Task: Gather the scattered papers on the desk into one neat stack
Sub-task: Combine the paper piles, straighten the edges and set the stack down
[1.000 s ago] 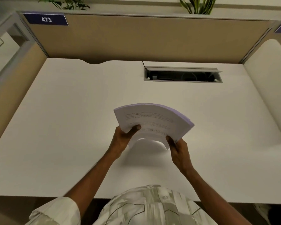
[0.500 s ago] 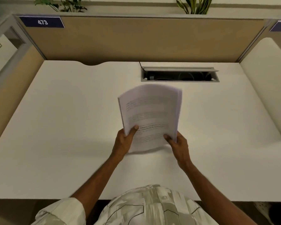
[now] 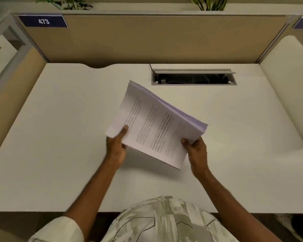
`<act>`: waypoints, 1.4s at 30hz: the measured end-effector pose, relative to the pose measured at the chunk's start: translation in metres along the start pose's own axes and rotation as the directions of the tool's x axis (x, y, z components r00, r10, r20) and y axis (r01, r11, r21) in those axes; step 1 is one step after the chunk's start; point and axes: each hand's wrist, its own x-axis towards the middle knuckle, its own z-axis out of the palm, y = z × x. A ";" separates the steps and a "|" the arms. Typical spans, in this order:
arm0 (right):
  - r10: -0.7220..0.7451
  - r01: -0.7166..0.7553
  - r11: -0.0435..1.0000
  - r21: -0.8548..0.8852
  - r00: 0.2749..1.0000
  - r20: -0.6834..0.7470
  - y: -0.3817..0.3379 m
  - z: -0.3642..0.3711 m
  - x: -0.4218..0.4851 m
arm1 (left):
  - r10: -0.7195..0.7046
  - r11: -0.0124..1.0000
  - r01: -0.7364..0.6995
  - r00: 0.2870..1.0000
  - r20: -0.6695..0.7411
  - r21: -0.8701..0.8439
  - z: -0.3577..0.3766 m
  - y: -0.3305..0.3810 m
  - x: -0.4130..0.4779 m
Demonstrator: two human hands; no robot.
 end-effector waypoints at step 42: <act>0.061 -0.063 0.996 -0.067 0.998 -0.025 0.034 -0.036 0.009 | 0.038 0.797 -0.107 0.991 0.129 0.594 0.000 -0.044 -0.008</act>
